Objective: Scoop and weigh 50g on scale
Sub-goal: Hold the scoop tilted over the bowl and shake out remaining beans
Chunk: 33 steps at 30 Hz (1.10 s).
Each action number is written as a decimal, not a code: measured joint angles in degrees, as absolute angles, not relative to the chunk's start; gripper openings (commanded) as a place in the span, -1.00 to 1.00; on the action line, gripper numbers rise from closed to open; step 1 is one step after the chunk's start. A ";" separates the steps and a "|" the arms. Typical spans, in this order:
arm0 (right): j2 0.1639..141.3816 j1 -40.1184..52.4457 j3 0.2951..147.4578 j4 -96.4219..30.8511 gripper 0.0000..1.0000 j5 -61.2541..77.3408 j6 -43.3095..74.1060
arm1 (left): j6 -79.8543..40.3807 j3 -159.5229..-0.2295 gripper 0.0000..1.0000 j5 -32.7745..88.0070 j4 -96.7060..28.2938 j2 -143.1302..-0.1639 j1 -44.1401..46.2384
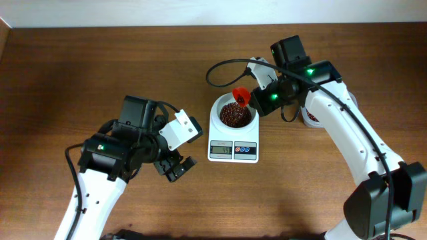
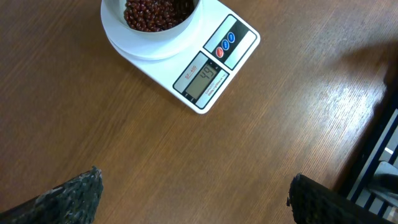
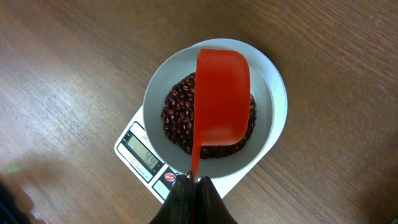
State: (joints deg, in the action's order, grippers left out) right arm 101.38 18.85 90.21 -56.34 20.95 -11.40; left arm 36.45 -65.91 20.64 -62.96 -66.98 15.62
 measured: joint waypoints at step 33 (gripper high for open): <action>101.38 18.85 90.21 -56.31 -0.92 20.38 -11.38 | 36.45 -65.91 0.98 20.64 -62.96 -66.98 15.62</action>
State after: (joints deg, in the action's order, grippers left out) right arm 101.38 18.85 90.21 -56.31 20.38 -11.38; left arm 36.45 -65.91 20.64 -62.96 -66.98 15.62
